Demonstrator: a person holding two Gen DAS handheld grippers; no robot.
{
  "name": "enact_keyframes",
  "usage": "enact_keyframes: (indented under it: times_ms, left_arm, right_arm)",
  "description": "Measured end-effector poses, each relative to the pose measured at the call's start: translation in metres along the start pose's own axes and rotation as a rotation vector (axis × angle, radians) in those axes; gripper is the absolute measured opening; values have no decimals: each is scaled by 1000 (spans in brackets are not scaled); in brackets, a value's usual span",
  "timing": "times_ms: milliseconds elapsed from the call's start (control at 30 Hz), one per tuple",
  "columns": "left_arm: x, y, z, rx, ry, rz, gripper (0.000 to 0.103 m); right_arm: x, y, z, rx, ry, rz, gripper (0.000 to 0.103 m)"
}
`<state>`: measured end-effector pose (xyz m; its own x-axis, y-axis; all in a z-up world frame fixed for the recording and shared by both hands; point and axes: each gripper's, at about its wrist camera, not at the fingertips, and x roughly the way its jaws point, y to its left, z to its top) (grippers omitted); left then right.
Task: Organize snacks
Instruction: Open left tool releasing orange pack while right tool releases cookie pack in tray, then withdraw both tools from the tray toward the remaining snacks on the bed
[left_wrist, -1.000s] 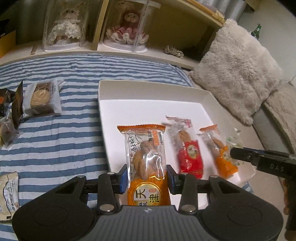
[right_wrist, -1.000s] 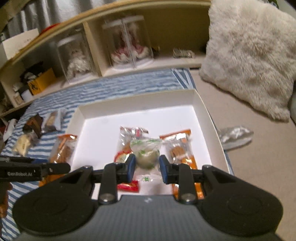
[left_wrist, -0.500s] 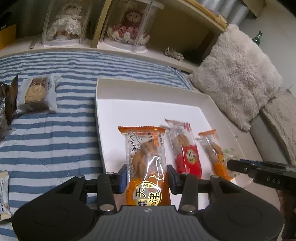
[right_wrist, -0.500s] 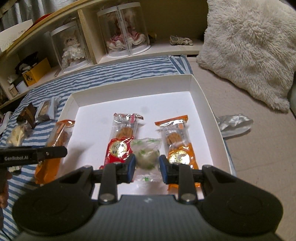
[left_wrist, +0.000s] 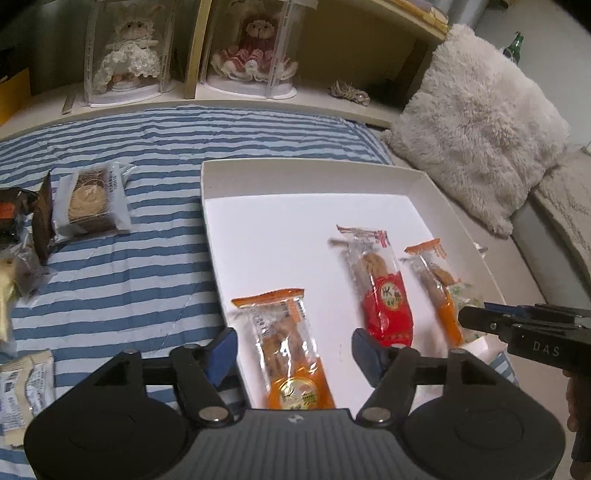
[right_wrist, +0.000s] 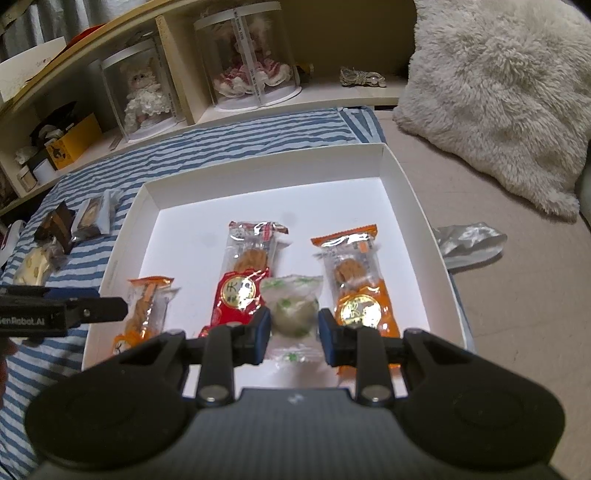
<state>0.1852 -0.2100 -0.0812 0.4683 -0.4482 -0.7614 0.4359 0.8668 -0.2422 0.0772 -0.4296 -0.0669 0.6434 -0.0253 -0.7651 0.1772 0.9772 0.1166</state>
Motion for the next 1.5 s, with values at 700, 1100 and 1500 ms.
enact_keyframes:
  times_ms: [700,1100,1500]
  left_arm:
    - [-8,0,-11,22,99,75,103]
    - [-21,4,-18,17,109,111,103]
    - [-56,20,-21,32,78,184,103]
  right_arm:
    - [-10,7,-9,-53,46,-45,97]
    - [-12,13,-14,-86,68,-77,102]
    - [-22,31,-11,-110,38,-44,102]
